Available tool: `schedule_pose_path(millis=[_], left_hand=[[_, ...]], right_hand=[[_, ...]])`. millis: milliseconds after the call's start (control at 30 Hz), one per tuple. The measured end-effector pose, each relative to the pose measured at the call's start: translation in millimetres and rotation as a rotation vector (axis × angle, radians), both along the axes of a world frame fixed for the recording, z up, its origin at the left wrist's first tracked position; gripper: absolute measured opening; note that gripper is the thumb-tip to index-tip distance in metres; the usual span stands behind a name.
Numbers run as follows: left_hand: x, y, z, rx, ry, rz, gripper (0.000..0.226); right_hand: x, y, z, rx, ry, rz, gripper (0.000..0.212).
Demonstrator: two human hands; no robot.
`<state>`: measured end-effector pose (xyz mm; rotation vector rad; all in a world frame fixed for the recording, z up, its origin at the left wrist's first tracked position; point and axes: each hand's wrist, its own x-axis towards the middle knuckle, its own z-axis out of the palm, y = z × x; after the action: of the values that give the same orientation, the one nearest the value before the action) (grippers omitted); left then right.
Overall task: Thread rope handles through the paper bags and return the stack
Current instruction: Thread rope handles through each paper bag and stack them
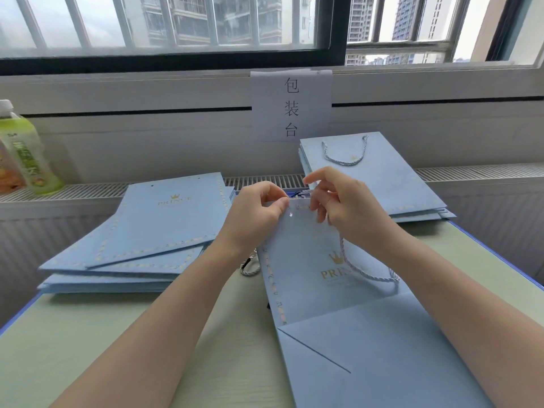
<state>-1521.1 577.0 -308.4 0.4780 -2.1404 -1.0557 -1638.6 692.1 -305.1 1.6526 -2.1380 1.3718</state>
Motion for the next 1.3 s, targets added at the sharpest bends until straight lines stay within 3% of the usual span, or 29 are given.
schedule_pose_path(millis=[100, 333, 600, 800, 1300], left_hand=[[0.4, -3.0, 1.0, 0.047, -0.078, -0.018, 0.015], [1.2, -3.6, 3.1, 0.088, -0.075, -0.031, 0.010], [2.4, -4.3, 2.8, 0.052, -0.033, 0.004, 0.011], [2.2, -3.4, 4.2, 0.020, -0.002, 0.002, 0.008], [5.5, 1.9, 10.6, 0.155, 0.088, -0.018, 0.017]], right_hand=[[-0.7, 0.5, 0.9, 0.031, -0.048, 0.047, 0.027], [5.7, -2.5, -3.2, 0.063, 0.202, -0.006, 0.007], [6.9, 1.0, 5.8, 0.114, 0.497, -0.056, 0.004], [14.2, -0.9, 6.7, 0.171, 0.584, -0.077, 0.007], [19.9, -5.4, -0.5, 0.002, 0.281, -0.030, 0.012]])
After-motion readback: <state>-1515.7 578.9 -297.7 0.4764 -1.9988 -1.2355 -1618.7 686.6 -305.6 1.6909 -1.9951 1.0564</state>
